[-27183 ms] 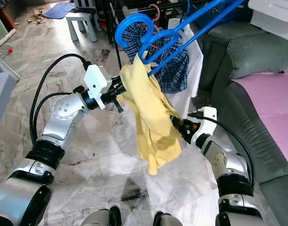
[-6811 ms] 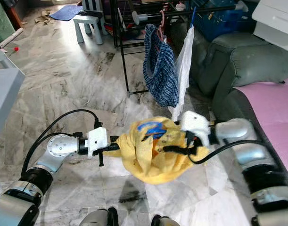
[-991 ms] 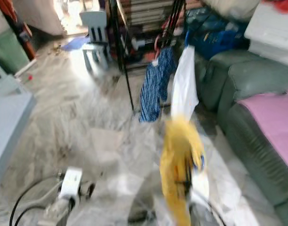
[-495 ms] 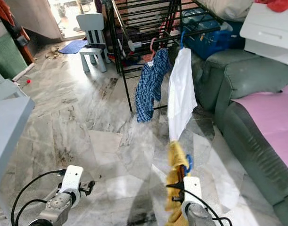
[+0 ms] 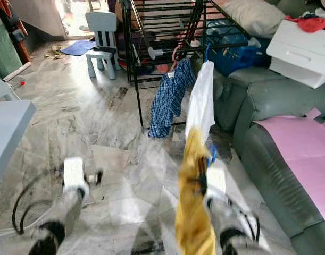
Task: Hang hanger
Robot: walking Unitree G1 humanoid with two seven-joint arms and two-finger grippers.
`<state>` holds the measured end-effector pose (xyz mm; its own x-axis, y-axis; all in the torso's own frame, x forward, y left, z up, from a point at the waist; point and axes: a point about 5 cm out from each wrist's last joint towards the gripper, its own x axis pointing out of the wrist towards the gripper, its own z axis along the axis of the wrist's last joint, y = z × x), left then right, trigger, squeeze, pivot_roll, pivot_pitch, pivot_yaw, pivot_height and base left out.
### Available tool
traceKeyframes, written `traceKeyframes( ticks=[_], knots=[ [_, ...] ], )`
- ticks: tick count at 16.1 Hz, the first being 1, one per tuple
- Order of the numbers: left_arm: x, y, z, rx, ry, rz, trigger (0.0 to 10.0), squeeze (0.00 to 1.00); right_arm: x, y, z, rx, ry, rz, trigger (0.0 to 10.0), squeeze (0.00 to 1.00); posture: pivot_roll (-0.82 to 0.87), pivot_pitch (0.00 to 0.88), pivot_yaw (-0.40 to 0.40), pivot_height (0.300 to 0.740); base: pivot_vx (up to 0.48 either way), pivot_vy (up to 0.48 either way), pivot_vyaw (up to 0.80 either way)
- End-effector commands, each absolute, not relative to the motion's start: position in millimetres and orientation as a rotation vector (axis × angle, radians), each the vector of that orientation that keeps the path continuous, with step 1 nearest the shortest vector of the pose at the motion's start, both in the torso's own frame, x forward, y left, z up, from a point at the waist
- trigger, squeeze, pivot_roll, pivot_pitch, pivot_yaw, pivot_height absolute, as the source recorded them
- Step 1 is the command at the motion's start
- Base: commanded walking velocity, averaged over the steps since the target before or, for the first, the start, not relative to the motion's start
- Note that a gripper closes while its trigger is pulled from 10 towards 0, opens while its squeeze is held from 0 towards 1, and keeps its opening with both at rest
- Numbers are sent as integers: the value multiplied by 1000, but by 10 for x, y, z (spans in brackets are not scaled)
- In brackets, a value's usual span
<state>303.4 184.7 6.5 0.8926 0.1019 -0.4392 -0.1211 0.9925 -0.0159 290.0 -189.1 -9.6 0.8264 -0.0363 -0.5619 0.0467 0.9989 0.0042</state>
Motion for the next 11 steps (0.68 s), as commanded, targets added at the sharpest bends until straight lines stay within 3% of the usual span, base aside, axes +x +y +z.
traceKeyframes(
  ticks=[1, 4, 7, 11],
  knots=[
    [3036, 1873, 66, -41, 461, 111, 10000, 0, 2946, -1927, -44, 26, 572, -65, 0, 0, -32, 0, -7, 740, 0, 0, 0],
    [2921, 1849, -60, 23, 524, 70, 10000, 0, 2794, -1874, -200, 15, 645, -41, 0, 0, -41, 0, 10, 740, 0, 0, 0],
    [2505, 1926, -407, 84, 683, 56, 10000, 0, 2430, -1794, -501, 15, 786, 1, 0, 0, -39, 0, 7, 740, 0, 0, 0],
    [2150, 1990, -634, 120, 802, 17, 10000, 0, 2217, -1832, -636, 30, 846, -26, 0, 0, -60, 0, 33, 740, 0, 0, 0]
  ],
)
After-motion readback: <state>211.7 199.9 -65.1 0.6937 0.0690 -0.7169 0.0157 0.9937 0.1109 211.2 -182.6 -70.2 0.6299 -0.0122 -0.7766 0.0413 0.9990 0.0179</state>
